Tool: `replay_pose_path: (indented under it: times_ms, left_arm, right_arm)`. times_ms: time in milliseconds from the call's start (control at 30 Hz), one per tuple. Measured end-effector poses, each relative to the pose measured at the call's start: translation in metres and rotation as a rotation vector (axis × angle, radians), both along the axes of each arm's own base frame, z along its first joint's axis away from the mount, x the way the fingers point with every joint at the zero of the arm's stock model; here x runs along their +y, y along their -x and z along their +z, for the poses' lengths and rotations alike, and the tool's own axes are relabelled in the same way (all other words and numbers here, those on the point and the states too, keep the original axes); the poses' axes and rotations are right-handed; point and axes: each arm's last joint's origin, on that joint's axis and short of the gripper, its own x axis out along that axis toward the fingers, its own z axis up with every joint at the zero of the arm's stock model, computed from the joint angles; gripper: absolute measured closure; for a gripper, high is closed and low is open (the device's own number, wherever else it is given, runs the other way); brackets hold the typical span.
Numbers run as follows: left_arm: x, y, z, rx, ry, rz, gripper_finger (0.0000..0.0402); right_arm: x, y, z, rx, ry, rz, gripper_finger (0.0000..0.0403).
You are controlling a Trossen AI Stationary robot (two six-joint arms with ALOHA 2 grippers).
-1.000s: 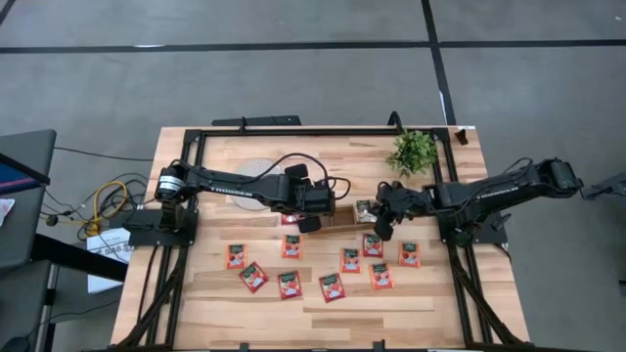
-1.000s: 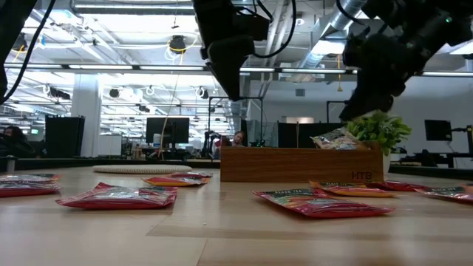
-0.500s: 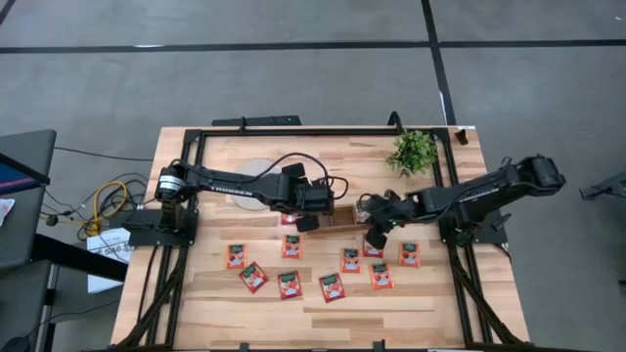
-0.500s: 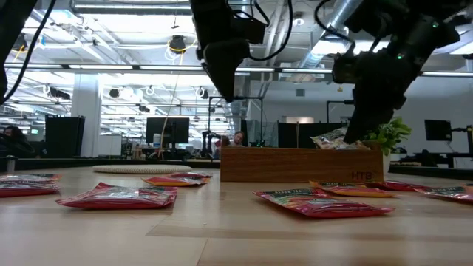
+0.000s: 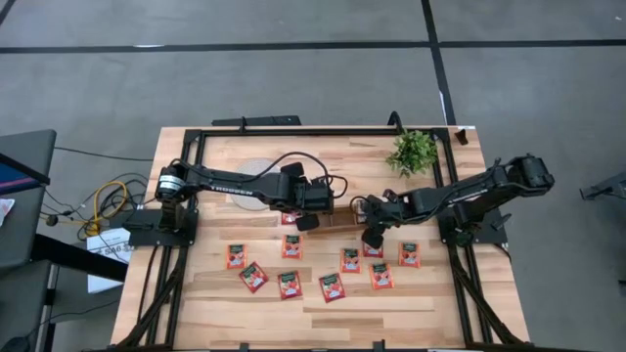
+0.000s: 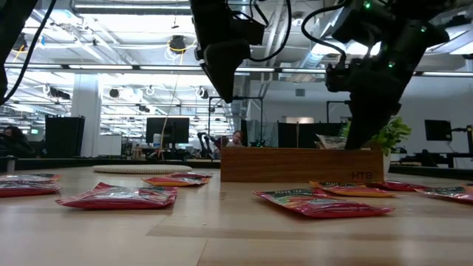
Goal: Pick & Place Tea
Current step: Put the yellow tea bag into the right section of the wooden organizer, then put the orange tea bag into the middle section of the wooden organizer
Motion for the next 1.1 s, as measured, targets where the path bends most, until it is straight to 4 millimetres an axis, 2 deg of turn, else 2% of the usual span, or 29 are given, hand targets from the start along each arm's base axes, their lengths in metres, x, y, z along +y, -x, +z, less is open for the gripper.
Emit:
replay_pose_path:
  times_ms: [467, 667, 867, 1100]
  left_arm:
    - [0.0, -0.003, 0.001, -0.032, 0.002, 0.0, 0.0241]
    - [0.0, -0.003, 0.001, -0.034, 0.002, 0.0, 0.0241]
    - [0.0, -0.003, 0.001, -0.035, 0.004, 0.006, 0.0241]
    - [0.0, -0.003, 0.001, -0.037, 0.004, 0.006, 0.0241]
  right_arm:
    - [-0.001, 0.003, 0.02, -0.067, 0.028, 0.017, 0.0403]
    - [-0.006, -0.001, 0.008, 0.001, 0.044, 0.015, 0.0403]
    - [-0.001, -0.005, 0.002, 0.032, 0.045, 0.035, 0.0403]
    - [0.004, -0.008, 0.019, 0.021, 0.046, 0.053, 0.0403]
